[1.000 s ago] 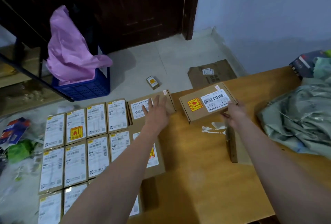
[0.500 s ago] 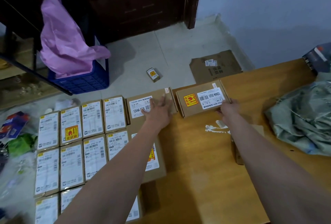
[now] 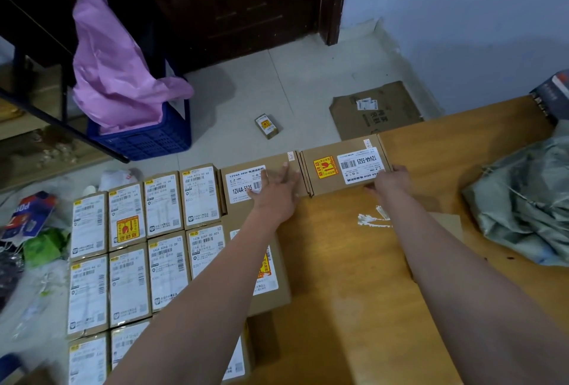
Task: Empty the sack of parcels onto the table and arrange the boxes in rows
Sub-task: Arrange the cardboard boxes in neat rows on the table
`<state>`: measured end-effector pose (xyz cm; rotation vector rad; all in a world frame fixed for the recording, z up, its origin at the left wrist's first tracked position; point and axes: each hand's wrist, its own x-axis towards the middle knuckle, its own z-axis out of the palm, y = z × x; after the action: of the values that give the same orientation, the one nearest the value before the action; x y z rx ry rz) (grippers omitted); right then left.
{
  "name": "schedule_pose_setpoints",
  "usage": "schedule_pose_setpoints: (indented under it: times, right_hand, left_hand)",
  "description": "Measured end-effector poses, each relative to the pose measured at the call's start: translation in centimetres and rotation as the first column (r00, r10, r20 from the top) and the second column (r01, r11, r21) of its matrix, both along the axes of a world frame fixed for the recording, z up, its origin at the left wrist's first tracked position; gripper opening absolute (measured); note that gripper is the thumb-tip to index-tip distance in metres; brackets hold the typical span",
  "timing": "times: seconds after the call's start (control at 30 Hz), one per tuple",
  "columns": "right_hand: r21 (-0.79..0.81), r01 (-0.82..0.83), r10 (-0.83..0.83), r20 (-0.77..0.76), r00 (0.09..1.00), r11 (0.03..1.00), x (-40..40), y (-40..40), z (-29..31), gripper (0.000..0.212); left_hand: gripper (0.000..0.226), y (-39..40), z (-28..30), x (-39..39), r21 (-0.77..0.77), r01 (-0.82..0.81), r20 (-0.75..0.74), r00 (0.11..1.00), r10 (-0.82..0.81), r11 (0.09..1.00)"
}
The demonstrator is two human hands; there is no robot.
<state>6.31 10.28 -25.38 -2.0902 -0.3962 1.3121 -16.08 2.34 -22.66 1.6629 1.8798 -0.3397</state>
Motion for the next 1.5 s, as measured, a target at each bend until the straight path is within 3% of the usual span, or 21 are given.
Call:
schedule_pose_setpoints:
  times: [0.23, 0.4, 0.53, 0.6, 0.73, 0.83, 1.2, 1.4, 1.5]
  right_hand:
    - [-0.049, -0.07, 0.07, -0.003, 0.998, 0.996, 0.3, 0.1, 0.6, 0.047]
    - [-0.038, -0.034, 0.034, -0.004, 0.999, 0.999, 0.2, 0.0, 0.4, 0.041]
    - [-0.046, -0.026, 0.026, -0.003, 1.0, 0.999, 0.0, 0.0, 0.6, 0.044]
    - [-0.077, -0.023, 0.029, 0.073, 0.997, 0.997, -0.1, 0.2, 0.8, 0.059]
    - [-0.095, -0.163, 0.187, 0.359, 0.914, 0.982, -1.3, -1.5, 2.7, 0.073]
    - [-0.106, -0.205, 0.231, 0.435, 0.87, 0.973, -2.1, -3.8, 3.0, 0.074]
    - [-0.191, -0.395, 0.439, 0.383, 0.812, 0.898, -1.6, -8.6, 4.2, 0.061]
    - [-0.331, -0.467, 0.568, 0.569, 0.594, 0.82, 3.0, -9.5, 5.5, 0.072]
    - [-0.464, -0.401, 0.612, 0.642, 0.462, 0.79, 5.2, -10.7, 4.9, 0.066]
  left_hand:
    - [0.06, -0.3, 0.7, -0.4, 0.015, 0.041, -0.04, 0.998, -0.041, 0.999]
    - [0.06, -0.1, 0.5, -0.6, 0.009, 0.04, -0.035, 0.999, -0.04, 0.999]
    - [0.062, -0.5, 0.5, -0.7, 0.034, 0.049, -0.026, 0.998, -0.048, 0.998]
    - [0.063, -0.8, 0.6, -0.8, 0.058, 0.009, -0.005, 1.0, -0.008, 0.998]
    - [0.063, -2.7, 1.8, -1.6, 0.177, -0.2, -0.025, 0.978, 0.208, 0.964]
    - [0.056, -4.8, 2.6, -2.7, 0.235, -0.276, -0.008, 0.958, 0.286, 0.932]
    - [0.049, -7.0, 4.5, -1.0, 0.256, -0.267, 0.008, 0.962, 0.274, 0.929]
    - [0.048, -7.5, 5.4, 3.0, 0.256, -0.251, 0.119, 0.966, 0.228, 0.933]
    - [0.049, -8.2, 5.4, 4.2, 0.245, -0.233, 0.139, 0.969, 0.204, 0.941]
